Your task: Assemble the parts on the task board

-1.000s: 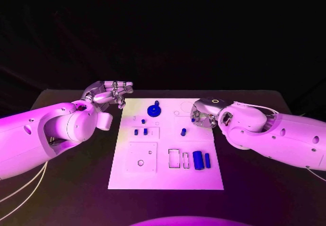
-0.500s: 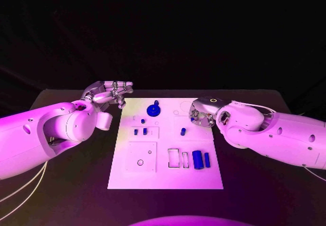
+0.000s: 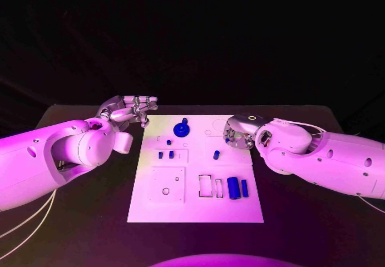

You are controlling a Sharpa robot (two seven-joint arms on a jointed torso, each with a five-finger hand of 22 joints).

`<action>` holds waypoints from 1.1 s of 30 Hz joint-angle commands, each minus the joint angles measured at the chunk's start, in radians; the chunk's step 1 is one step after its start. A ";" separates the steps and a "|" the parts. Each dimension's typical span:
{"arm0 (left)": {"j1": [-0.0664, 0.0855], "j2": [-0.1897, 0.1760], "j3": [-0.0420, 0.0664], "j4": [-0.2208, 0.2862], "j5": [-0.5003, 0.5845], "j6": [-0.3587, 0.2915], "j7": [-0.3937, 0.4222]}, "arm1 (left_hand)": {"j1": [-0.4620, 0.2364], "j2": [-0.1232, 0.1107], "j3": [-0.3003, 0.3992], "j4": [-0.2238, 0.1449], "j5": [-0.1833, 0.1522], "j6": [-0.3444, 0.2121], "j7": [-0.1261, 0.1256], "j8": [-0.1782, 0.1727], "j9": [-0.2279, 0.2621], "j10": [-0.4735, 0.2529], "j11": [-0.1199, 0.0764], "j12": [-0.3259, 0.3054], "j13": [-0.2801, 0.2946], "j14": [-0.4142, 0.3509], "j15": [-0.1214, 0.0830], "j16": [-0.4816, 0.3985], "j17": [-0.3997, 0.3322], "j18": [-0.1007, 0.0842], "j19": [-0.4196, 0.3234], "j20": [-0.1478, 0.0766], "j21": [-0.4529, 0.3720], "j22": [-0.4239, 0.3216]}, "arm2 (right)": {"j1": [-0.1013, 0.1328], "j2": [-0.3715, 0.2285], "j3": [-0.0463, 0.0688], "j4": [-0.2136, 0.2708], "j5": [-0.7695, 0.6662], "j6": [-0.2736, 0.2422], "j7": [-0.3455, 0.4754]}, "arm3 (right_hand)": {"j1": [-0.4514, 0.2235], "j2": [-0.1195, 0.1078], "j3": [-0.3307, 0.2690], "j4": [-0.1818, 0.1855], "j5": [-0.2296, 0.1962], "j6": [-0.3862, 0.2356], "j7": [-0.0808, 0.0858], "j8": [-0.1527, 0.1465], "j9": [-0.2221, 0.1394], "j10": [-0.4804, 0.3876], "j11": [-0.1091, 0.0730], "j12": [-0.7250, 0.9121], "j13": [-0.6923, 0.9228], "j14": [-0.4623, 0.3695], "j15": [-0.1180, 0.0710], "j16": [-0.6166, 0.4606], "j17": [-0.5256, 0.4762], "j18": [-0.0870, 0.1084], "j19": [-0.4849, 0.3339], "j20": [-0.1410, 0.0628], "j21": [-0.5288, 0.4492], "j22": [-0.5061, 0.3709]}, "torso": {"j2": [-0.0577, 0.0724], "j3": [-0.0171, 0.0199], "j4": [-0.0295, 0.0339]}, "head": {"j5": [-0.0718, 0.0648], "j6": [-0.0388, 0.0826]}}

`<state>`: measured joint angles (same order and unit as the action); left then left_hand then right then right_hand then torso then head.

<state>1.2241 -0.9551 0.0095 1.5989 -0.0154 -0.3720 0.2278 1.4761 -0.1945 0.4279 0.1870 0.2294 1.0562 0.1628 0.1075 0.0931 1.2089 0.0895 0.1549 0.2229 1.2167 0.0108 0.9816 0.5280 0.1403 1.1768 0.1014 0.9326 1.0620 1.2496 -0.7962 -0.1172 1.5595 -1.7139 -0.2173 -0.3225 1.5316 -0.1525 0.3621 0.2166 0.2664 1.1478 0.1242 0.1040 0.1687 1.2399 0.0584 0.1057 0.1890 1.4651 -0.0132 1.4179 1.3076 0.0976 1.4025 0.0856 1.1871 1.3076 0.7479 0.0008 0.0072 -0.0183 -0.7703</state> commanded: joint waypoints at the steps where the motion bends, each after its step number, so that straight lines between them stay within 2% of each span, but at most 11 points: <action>1: 0.001 0.001 0.001 0.002 0.004 0.023 -0.013 | 0.001 0.006 0.001 -0.008 -0.001 -0.004 0.006 -0.007 -0.002 -0.012 0.000 0.005 0.001 -0.012 0.001 -0.007 -0.006 0.013 -0.011 0.000 -0.019 -0.014 | -0.005 0.000 -0.003 -0.001 -0.001 0.002 0.000 | -0.007 0.010 0.014 -0.002 -0.002 0.008 -0.001 0.004 0.004 0.012 -0.001 -0.007 -0.001 0.059 -0.006 0.007 0.030 -0.020 0.010 -0.001 0.008 0.053 | 0.000 0.0006 0.0002 | 0.000 0.000; 10: 0.001 0.002 0.001 0.000 0.003 0.027 -0.022 | 0.002 0.006 0.002 -0.011 -0.001 -0.006 0.007 -0.008 -0.003 -0.017 0.001 0.005 0.000 -0.014 0.002 -0.012 -0.009 0.015 -0.017 0.001 -0.032 -0.024 | -0.006 -0.006 -0.003 0.010 0.006 -0.103 0.022 | -0.028 0.011 0.035 -0.007 -0.013 0.016 -0.005 0.004 0.009 0.027 -0.005 -0.014 -0.008 0.062 -0.009 0.015 0.039 -0.025 0.021 -0.003 0.035 0.072 | 0.000 0.0007 0.0005 | 0.002 0.002; 20: 0.001 0.002 0.000 -0.006 0.003 0.029 -0.025 | 0.002 0.006 0.002 -0.012 -0.001 -0.007 0.008 -0.009 -0.004 -0.019 0.002 0.005 0.000 -0.015 0.003 -0.014 -0.011 0.016 -0.020 0.002 -0.038 -0.028 | -0.006 -0.027 -0.001 0.039 0.009 -0.134 0.027 | -0.033 0.008 0.040 -0.010 -0.020 0.017 -0.006 0.004 0.011 0.030 -0.006 -0.017 -0.010 0.062 -0.010 0.015 0.039 -0.025 0.021 -0.003 0.036 0.074 | -0.001 0.0001 -0.0010 | 0.004 0.004; 24: 0.001 0.002 0.000 -0.007 0.003 0.030 -0.028 | 0.001 0.006 0.002 -0.012 -0.001 -0.007 0.009 -0.009 -0.004 -0.020 0.002 0.005 0.000 -0.015 0.003 -0.015 -0.011 0.017 -0.021 0.002 -0.041 -0.031 | -0.003 -0.048 0.002 0.069 0.013 -0.137 0.022 | -0.036 0.006 0.042 -0.011 -0.022 0.017 -0.006 0.003 0.011 0.031 -0.006 -0.018 -0.011 0.062 -0.010 0.016 0.039 -0.025 0.022 -0.003 0.037 0.075 | -0.001 0.0000 -0.0005 | 0.005 0.005; 28: 0.001 0.002 0.000 -0.009 0.003 0.033 -0.029 | 0.001 0.006 0.002 -0.012 -0.001 -0.008 0.009 -0.010 -0.005 -0.021 0.003 0.005 -0.001 -0.016 0.003 -0.016 -0.012 0.017 -0.023 0.002 -0.045 -0.033 | 0.000 -0.073 0.004 0.118 0.018 -0.145 0.018 | -0.037 0.006 0.042 -0.011 -0.022 0.017 -0.006 0.003 0.011 0.031 -0.006 -0.019 -0.011 0.062 -0.010 0.016 0.039 -0.025 0.022 -0.003 0.038 0.075 | 0.000 0.0001 -0.0015 | 0.010 0.007; 33: 0.001 0.005 0.000 -0.012 0.003 0.033 -0.028 | 0.000 0.006 0.002 -0.012 -0.001 -0.009 0.010 -0.010 -0.005 -0.023 0.004 0.006 -0.001 -0.016 0.004 -0.018 -0.013 0.017 -0.024 0.003 -0.047 -0.035 | 0.001 -0.083 0.006 0.188 0.019 -0.162 0.020 | -0.039 0.004 0.043 -0.012 -0.022 0.017 -0.006 0.003 0.012 0.032 -0.006 -0.020 -0.012 0.062 -0.010 0.016 0.039 -0.026 0.022 -0.003 0.039 0.076 | -0.001 0.0010 -0.0019 | 0.023 0.007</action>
<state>1.2240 -0.9537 0.0094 1.5861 -0.0153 -0.3588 0.1982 1.4761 -0.1946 0.4307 0.1789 0.2294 1.0498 0.1691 0.1035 0.0893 1.1911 0.0932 0.1549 0.2226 1.2064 0.0146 0.9679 0.5156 0.1400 1.1578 0.1036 0.8906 1.0278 1.2499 -0.8805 -0.1118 1.7302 -1.6939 -0.3544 -0.3075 1.5001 -0.1503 0.3990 0.2068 0.2490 1.1585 0.1164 0.1028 0.1799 1.2661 0.0527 0.0912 0.1786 1.4666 -0.0146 1.4296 1.3073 0.0840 1.4185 0.0839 1.2241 1.3081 0.7470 0.0011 0.0053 -0.0022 -0.7638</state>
